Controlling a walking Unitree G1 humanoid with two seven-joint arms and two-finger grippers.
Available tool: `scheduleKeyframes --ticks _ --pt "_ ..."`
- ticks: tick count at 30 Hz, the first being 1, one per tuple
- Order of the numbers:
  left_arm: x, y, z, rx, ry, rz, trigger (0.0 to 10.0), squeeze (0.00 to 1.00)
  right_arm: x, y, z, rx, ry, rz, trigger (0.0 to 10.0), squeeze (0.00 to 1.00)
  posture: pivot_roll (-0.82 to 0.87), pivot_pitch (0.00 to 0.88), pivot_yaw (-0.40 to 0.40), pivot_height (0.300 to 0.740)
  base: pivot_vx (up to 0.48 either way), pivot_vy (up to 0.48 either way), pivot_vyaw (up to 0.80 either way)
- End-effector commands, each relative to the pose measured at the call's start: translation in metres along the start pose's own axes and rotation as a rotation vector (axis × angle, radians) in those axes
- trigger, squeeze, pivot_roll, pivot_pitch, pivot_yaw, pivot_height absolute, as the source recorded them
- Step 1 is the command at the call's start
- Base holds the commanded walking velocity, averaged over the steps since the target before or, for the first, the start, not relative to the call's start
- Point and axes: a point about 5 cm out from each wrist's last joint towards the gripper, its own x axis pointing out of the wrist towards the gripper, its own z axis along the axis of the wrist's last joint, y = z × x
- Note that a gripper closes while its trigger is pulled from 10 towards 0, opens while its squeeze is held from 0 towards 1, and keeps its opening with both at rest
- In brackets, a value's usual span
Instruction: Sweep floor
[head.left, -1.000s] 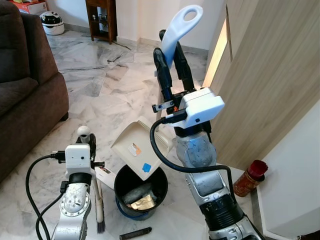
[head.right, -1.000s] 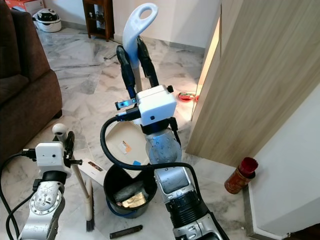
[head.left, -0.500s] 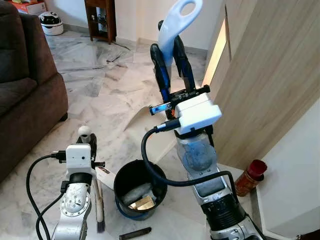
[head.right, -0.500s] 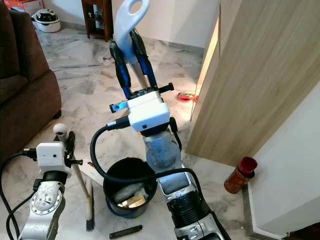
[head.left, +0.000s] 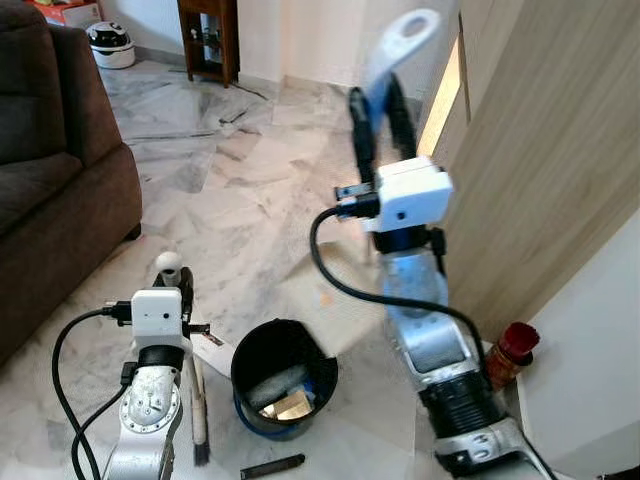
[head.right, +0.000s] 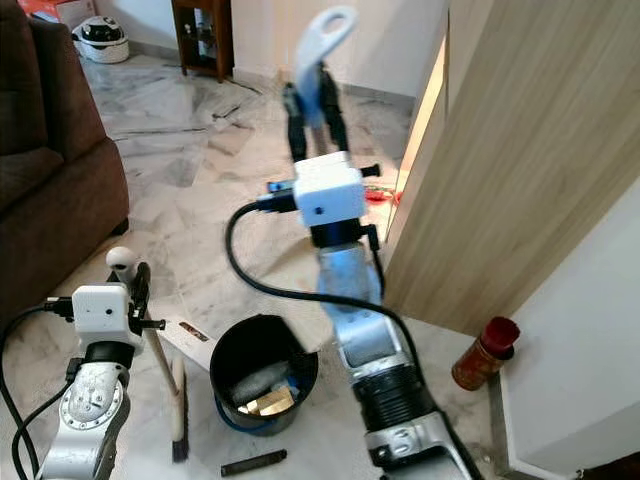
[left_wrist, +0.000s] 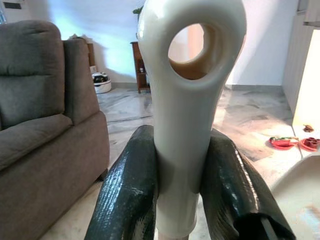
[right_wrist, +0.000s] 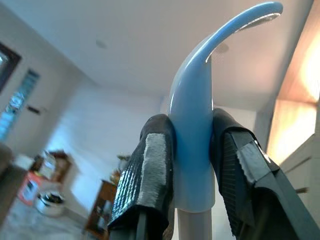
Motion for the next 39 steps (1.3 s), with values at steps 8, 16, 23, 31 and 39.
scheduleKeyframes --ticks 8,16,23,31,39 --pt "0.002 -0.004 0.01 -0.018 -0.053 -0.022 10.0 0.0 -0.003 -0.013 -0.042 0.281 0.289 -0.082 10.0 0.0 0.12 0.0 -0.087 0.74 0.0 0.0 0.0" --pt "0.002 -0.004 0.011 -0.026 -0.056 -0.028 10.0 0.0 0.006 -0.031 -0.041 0.152 0.237 -0.08 10.0 0.0 0.12 0.0 -0.081 0.74 0.0 0.0 0.0" --pt "0.002 -0.005 0.011 -0.027 -0.057 -0.03 10.0 0.0 0.008 -0.034 -0.041 0.163 0.235 -0.084 10.0 0.0 0.12 0.0 -0.081 0.74 0.0 0.0 0.0" --pt "0.002 -0.005 0.011 -0.027 -0.057 -0.03 10.0 0.0 0.008 -0.034 -0.041 0.163 0.235 -0.084 10.0 0.0 0.12 0.0 -0.081 0.74 0.0 0.0 0.0" --pt "0.002 -0.005 0.011 -0.027 -0.057 -0.03 10.0 0.0 0.008 -0.034 -0.041 0.163 0.235 -0.084 10.0 0.0 0.12 0.0 -0.081 0.74 0.0 0.0 0.0"
